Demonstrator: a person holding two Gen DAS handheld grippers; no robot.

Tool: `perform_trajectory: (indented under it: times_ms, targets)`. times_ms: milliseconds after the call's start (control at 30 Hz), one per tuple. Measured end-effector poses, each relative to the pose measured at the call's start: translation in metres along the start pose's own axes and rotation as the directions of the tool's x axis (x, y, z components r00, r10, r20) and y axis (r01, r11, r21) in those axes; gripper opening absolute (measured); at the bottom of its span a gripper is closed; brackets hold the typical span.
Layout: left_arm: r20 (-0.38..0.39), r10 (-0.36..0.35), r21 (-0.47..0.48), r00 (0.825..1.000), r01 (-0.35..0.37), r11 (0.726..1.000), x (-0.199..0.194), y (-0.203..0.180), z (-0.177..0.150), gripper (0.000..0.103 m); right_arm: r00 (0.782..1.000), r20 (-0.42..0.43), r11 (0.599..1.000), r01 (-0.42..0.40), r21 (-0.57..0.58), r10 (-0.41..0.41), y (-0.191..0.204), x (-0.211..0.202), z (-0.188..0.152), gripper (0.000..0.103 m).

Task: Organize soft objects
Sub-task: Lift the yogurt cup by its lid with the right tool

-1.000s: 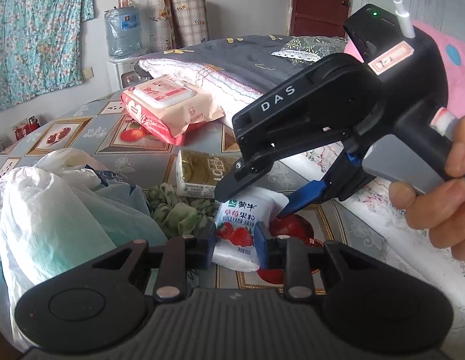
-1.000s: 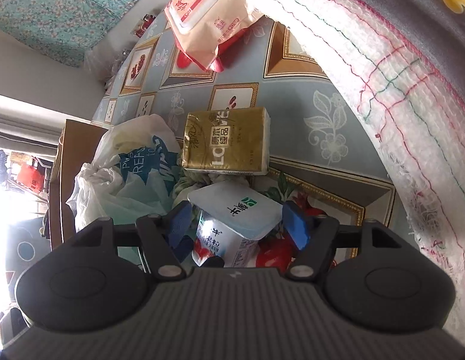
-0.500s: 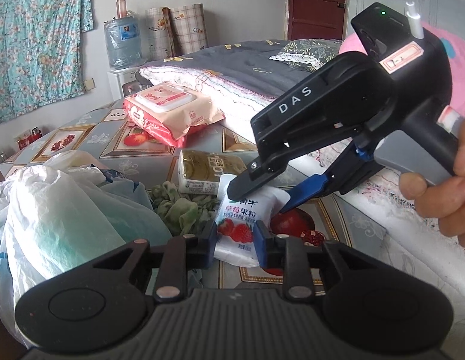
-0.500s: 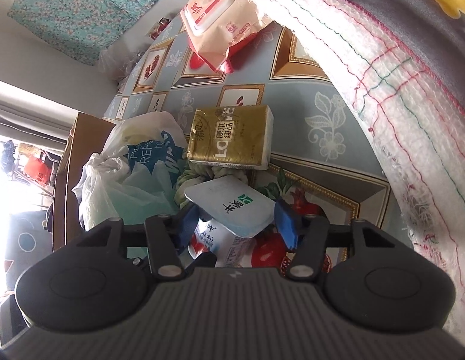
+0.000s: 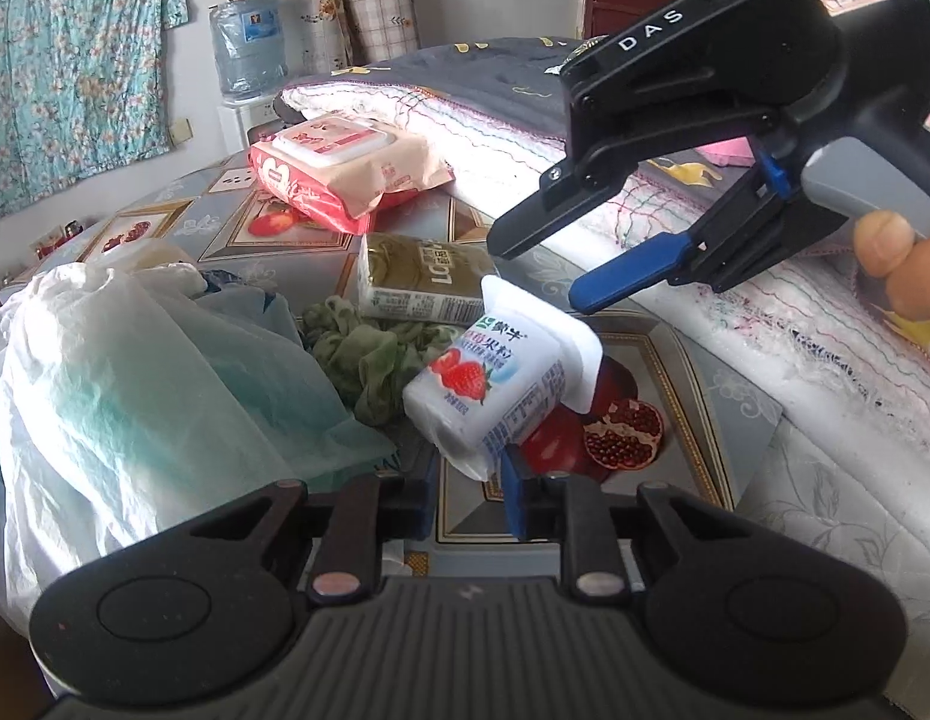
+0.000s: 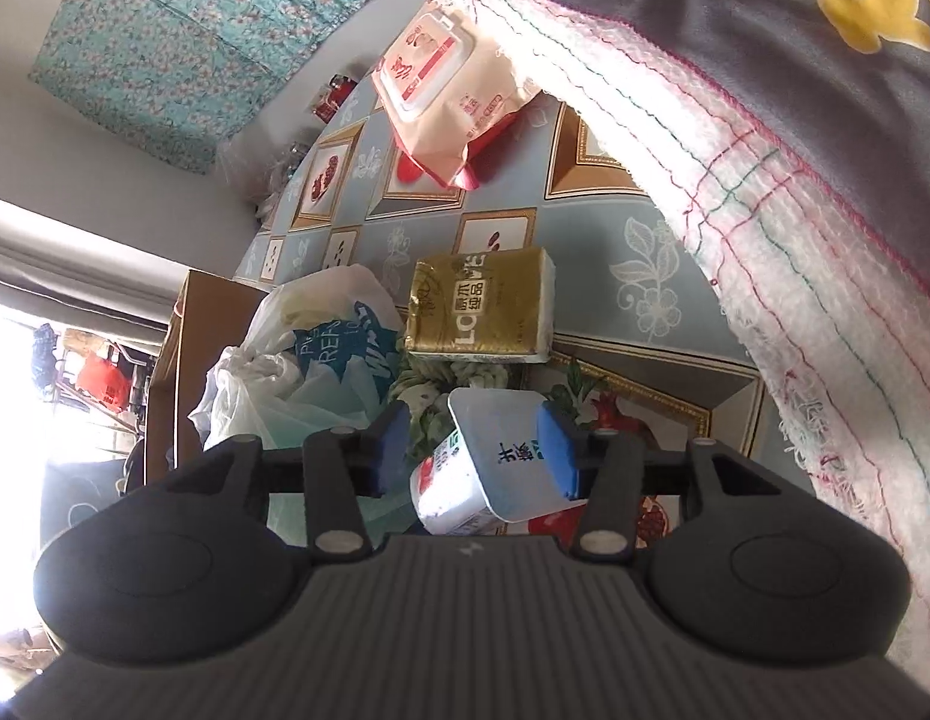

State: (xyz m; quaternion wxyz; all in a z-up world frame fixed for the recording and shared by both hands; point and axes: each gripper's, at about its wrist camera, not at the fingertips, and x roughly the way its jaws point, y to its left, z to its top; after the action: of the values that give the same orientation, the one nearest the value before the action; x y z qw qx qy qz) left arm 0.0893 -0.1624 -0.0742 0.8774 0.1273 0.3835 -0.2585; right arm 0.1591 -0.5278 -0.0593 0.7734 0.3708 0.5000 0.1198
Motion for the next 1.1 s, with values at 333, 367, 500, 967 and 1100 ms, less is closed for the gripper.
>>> perform_trajectory:
  times_ms: [333,367,500,967,1100]
  targets:
    - [0.094,0.067,0.181,0.993,-0.083,0.980,-0.016,-0.027,0.012,0.047,0.999,-0.048,1.000,-0.010,0.006,0.010,-0.004,0.014,0.002,0.061]
    - [0.090,0.071,0.208,0.993,-0.089,0.974,-0.013,-0.030,0.016,0.047,0.998,-0.054,1.000,-0.010,0.002,0.010,-0.004,0.013,0.002,0.062]
    - [0.054,0.073,0.290,0.996,-0.085,0.953,0.004,-0.039,0.028,0.049,0.996,-0.090,1.000,-0.027,0.006,0.027,-0.007,0.013,0.005,0.066]
    - [0.028,0.100,0.355,0.995,-0.103,0.929,0.038,-0.050,0.031,0.054,0.985,-0.154,0.997,-0.070,0.045,0.076,-0.015,0.025,0.013,0.068]
    - [0.081,0.072,0.238,0.994,-0.089,0.967,0.026,-0.034,0.021,0.053,0.984,-0.158,0.996,-0.071,0.057,0.079,-0.016,0.026,0.012,0.071]
